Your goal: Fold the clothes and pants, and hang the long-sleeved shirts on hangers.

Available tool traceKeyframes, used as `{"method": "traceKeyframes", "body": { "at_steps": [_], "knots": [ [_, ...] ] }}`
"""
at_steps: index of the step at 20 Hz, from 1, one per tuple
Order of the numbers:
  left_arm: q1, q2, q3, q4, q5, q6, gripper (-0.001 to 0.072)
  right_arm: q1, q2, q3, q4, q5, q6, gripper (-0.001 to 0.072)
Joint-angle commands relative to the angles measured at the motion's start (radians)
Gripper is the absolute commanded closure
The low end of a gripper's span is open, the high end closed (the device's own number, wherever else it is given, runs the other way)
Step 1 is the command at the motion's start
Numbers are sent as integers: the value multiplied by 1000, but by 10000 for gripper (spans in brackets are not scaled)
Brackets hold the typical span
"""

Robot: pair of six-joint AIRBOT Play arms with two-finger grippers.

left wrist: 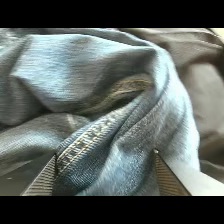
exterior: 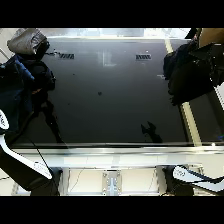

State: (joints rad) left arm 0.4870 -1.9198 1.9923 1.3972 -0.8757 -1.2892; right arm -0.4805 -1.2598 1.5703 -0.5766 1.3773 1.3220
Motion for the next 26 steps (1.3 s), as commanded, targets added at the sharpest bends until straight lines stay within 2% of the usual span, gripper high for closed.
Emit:
{"method": "traceKeyframes", "body": {
  "at_steps": [1, 6, 7, 8, 9, 10, 14, 17, 18, 20, 23, 26],
  "knots": [
    [4, -5, 22, -74, -111, 97, 4, 1, 1, 1, 0, 3, 5, 25],
    [4, -28, 22, -68, -155, 112, 8, 1, 1, 0, 0, 3, 5, 25],
    [3, -32, 21, -68, -179, 112, 34, 1, 1, 0, 0, 3, 5, 25],
    [-1, -37, 21, -67, -201, 112, 223, 1, 1, 0, 0, 3, 5, 25],
    [-5, -42, 21, -68, -212, 112, 580, 1, 1, 0, 0, 3, 5, 25],
    [-8, -44, 21, -67, -214, 115, 682, 1, 1, 0, 0, 3, 5, 25],
    [-31, -5, 21, -129, -237, 114, 682, 1, 1, 1, 23, 18, 5, 26],
    [-71, 111, 21, -394, -254, 121, 682, 1, 1, 1, 48, 63, 5, 26],
    [-101, 164, 21, -489, -271, 148, 683, 1, 1, 6, 48, 69, 5, 26],
    [-192, 266, 21, -603, -297, 187, 683, 0, 1, 31, 47, 64, 5, 27],
    [-410, 383, 21, -613, -323, 189, 683, -7, 1, 129, -13, 59, -19, 26],
    [-662, 416, 19, -613, -391, 116, 683, -31, 1, 255, -176, 66, -42, 26]
  ]
}}
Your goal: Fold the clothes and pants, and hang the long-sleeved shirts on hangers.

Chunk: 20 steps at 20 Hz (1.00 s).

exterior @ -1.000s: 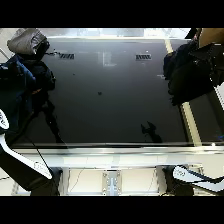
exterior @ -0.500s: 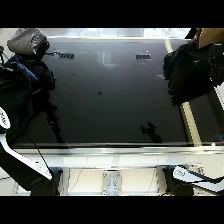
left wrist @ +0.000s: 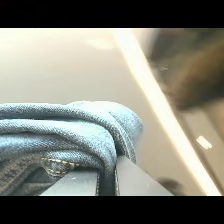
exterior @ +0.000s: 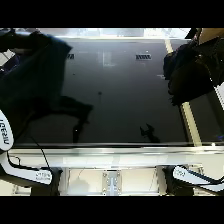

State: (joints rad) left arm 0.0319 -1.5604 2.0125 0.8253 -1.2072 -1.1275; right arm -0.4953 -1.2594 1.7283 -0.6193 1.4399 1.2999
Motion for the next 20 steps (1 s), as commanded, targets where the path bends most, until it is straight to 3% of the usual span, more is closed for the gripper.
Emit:
{"method": "traceKeyframes", "body": {
  "at_steps": [1, 4, 7, 9, 12, 13, 15, 17, 20],
  "knots": [
    [-293, 53, -7, -40, -71, -56, 683, -27, 0, 140, -202, 9, -20, 26],
    [-550, 22, -55, -30, -63, -78, 683, -54, 0, 233, -365, 9, -20, 26],
    [-752, -53, -85, 159, 12, -169, 683, -56, -1, 256, -444, 6, -19, 26],
    [-836, -118, -85, 300, 64, -258, 683, -56, -11, 255, -443, 9, -18, 26],
    [-858, -177, -85, 327, 69, -272, 682, -54, -42, 255, -440, 47, -18, 26],
    [-846, -180, -85, 327, 27, -273, 641, -53, -59, 252, -435, 66, -18, 26],
    [-806, -176, -85, 334, -97, -294, 67, -53, -97, 223, -381, 71, -19, 25],
    [-752, -156, -85, 411, -174, -366, 65, -25, -150, 165, -320, 72, -19, 25],
    [-658, -101, -85, 659, -99, -426, 65, 89, -244, 85, -325, 110, -27, 25]
  ]
}}
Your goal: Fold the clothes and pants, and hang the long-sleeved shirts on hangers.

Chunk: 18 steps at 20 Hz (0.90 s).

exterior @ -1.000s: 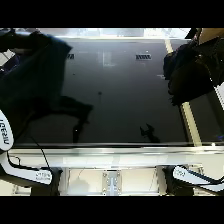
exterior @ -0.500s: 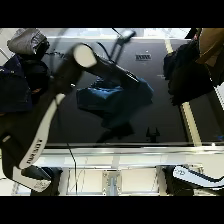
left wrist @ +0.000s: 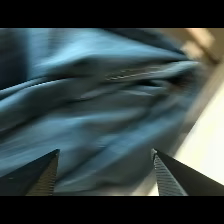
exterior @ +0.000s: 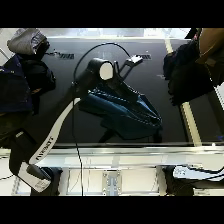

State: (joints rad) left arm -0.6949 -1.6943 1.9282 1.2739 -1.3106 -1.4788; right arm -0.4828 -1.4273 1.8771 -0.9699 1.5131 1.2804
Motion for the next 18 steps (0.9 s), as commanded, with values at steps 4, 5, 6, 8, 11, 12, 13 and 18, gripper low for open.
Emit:
{"method": "traceKeyframes", "body": {
  "at_steps": [4, 5, 6, 8, 11, 12, 13, 18],
  "knots": [
    [286, -19, 0, 240, 179, -19, 67, 219, -150, -92, -92, 28, -40, 26],
    [360, -61, 0, 100, 194, 19, 67, 232, -148, -92, -97, 28, -41, 27],
    [423, -102, 0, -27, 204, 52, 67, 235, -145, -92, -96, 47, -40, 27],
    [529, -178, 0, -138, 219, 88, 67, 226, -137, -92, -114, 92, -32, 28],
    [608, -263, 0, -234, 246, 218, 69, 214, -127, -92, -114, 97, -5, 28],
    [618, -291, 1, -309, 250, 297, 70, 216, -124, -92, -111, 97, 6, 28],
    [622, -319, 4, -390, 252, 357, 70, 216, -121, -92, -100, 97, 18, 28],
    [582, -443, 15, -559, 365, 535, 71, 220, -110, -92, -76, 172, 63, 28]
  ]
}}
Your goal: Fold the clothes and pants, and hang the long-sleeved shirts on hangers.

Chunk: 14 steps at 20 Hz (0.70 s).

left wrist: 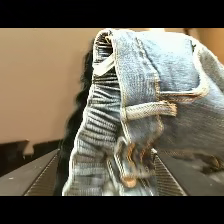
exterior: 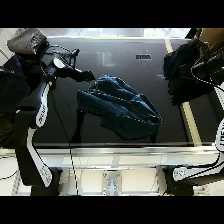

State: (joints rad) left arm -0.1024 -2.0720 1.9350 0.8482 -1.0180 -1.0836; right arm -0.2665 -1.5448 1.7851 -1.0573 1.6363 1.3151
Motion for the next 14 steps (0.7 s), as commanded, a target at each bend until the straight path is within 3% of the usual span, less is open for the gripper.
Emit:
{"method": "traceKeyframes", "body": {
  "at_steps": [1, 5, 9, 14],
  "knots": [
    [-23, -80, 22, -171, 91, 174, 71, 5, 13, 0, 11, 54, 28, 28],
    [-39, -94, 58, -60, 74, 77, 71, 5, 45, 0, 12, 53, 38, 28],
    [13, -57, 58, -29, -37, 70, 73, 5, 72, 0, 11, 53, 38, 28],
    [93, -67, 58, -33, -279, 69, 79, 5, 76, 0, 11, 55, 35, 28]
  ]
}}
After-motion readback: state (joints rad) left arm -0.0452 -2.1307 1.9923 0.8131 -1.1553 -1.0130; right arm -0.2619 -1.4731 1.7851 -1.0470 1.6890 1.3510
